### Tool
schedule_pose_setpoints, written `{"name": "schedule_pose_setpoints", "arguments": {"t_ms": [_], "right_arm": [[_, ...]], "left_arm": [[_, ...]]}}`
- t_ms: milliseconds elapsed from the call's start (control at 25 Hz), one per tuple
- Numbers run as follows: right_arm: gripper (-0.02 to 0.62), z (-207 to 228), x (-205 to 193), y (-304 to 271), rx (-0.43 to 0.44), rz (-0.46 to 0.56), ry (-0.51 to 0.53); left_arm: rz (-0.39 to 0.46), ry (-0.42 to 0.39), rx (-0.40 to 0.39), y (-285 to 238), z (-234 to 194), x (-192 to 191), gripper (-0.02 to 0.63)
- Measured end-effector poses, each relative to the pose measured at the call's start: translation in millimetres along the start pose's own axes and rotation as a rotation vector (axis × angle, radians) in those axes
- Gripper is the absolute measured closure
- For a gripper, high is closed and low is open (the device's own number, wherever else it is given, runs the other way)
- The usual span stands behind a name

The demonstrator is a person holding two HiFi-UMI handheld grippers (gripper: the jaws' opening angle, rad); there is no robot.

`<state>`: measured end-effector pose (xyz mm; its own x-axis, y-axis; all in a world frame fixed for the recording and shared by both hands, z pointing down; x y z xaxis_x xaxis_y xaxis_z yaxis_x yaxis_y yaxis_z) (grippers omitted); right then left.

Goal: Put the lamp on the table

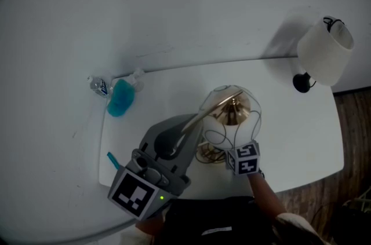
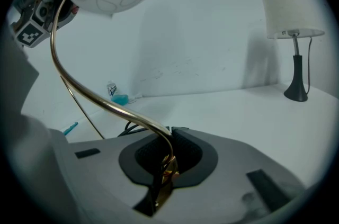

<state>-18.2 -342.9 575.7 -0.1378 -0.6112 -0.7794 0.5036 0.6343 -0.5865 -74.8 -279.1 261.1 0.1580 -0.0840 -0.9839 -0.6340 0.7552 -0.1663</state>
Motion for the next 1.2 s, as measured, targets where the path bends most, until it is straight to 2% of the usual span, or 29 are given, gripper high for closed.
{"name": "schedule_pose_setpoints", "arguments": {"t_ms": [1200], "right_arm": [[0.554, 1.9, -4.3, -0.7, -0.009, -0.017, 0.007]], "left_arm": [[-0.018, 0.011, -0.008, 0.2, -0.4, -1.7, 0.586]]}}
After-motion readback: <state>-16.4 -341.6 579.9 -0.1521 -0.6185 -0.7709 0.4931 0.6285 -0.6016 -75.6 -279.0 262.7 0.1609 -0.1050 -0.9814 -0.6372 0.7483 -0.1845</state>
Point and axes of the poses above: the fingertips, and each gripper's own axes: y backward along the fingers, z to its right, x out of its top, the point moved 1 cm from there along y, backward along the fingers, and after that the axes turned 10 degrees about -z, right-handed, at the moved point
